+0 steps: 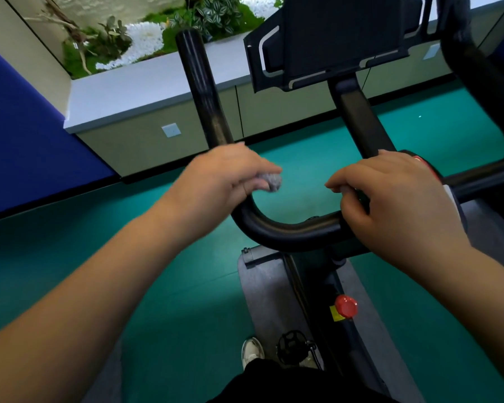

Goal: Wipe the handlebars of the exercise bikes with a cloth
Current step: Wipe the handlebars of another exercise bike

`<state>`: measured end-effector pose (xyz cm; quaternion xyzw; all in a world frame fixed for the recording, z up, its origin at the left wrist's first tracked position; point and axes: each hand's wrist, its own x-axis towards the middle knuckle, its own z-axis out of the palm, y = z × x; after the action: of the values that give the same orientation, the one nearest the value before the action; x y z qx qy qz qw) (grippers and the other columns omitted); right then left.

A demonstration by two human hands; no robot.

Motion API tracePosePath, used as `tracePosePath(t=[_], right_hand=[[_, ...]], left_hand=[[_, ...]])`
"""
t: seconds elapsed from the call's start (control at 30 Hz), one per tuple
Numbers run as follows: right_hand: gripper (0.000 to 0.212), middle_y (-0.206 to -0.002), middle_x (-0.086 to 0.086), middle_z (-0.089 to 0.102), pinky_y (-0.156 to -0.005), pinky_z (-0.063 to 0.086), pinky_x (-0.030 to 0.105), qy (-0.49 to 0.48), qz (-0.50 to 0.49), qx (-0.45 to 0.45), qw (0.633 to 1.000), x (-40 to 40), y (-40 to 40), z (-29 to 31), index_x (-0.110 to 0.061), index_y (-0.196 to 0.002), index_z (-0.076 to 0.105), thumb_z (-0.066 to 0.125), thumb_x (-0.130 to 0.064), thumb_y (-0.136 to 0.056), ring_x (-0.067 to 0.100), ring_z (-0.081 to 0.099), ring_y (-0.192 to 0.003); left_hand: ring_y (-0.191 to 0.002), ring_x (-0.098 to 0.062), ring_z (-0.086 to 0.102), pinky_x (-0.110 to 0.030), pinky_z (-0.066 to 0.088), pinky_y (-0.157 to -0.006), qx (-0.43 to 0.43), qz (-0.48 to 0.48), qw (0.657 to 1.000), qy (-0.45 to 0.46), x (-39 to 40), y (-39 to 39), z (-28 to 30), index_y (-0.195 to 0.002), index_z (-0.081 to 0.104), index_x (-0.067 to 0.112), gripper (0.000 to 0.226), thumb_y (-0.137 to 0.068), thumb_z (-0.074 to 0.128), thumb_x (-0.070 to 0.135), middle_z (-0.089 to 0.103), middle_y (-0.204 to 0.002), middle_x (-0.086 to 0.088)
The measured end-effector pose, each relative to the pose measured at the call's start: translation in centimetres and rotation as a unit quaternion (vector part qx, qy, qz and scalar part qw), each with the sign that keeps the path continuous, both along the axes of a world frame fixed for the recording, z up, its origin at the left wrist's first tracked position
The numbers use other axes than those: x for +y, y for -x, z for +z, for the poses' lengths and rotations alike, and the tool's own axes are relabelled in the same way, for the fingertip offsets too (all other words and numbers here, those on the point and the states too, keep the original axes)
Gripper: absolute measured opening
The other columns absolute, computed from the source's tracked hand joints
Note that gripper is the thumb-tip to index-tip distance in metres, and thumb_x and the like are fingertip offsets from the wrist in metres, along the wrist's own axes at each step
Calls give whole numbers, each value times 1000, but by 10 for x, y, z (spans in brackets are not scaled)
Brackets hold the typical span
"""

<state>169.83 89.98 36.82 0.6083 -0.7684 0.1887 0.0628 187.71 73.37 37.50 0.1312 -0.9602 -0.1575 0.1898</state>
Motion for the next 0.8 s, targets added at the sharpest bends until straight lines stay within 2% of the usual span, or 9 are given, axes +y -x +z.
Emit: tracePosePath(t=[0.1,0.17,0.3,0.43,0.53,0.6,0.67,0.8], right_hand=[[24,-86,1,72,-99,40,39,0,0,0,1000,0,0,1,-18,-94,70,49,-18,-84,24,64,-82],[24,-86,1,72,-99,41,39,0,0,-1,1000,-1,-1,1,-18,-94,70,49,-18,-84,24,65,-82],[24,-85,1,72,-98,41,40,1,0,-1,1000,-1,-2,0,-18,-94,70,49,-18,-84,24,65,-81],[24,-85,1,72,-97,42,40,4,0,-3,1000,-1,-2,0,-17,-94,71,49,-18,-84,25,64,-81],[24,-86,3,71,-94,43,39,18,2,-7,1000,-1,-1,-2,-15,-95,70,49,-15,-84,26,63,-82],[26,-91,4,70,-85,43,33,50,-4,-33,998,0,-1,-2,-13,-99,69,48,-11,-84,25,62,-84],[30,-97,5,67,-78,42,28,88,-10,-70,994,0,0,-3,-10,-103,67,45,-5,-84,23,60,-87],[36,-94,7,64,-76,42,23,152,-5,-114,982,2,5,-5,-5,-104,65,40,5,-80,17,58,-85]], left_hand=[[-95,-5,55,-15,38,-88,-10,46,999,-2,-24,11,13,-112,69,15,24,-91,58,20,63,-100,10],[-99,-11,56,-14,35,-84,-20,85,996,-1,-36,19,21,-113,69,17,23,-92,58,17,61,-100,9],[-103,-17,58,-23,39,-88,-70,108,991,-20,-31,24,30,-111,70,16,21,-94,56,16,66,-106,1],[-105,-17,60,-29,43,-94,-210,88,973,-38,1,26,32,-106,70,24,19,-93,57,25,68,-107,5],[-103,-20,60,-38,47,-90,-303,113,946,-31,31,29,18,-93,62,40,17,-81,51,41,63,-94,12],[-104,-20,56,-38,46,-88,-301,155,941,-25,54,30,10,-95,60,37,13,-88,49,42,54,-87,10],[-105,-22,53,-38,43,-86,-256,204,945,-28,71,32,4,-101,62,34,14,-95,49,36,51,-89,9],[-97,-25,55,-35,41,-73,-204,260,943,-47,93,40,7,-104,60,29,13,-96,49,28,46,-89,5]])
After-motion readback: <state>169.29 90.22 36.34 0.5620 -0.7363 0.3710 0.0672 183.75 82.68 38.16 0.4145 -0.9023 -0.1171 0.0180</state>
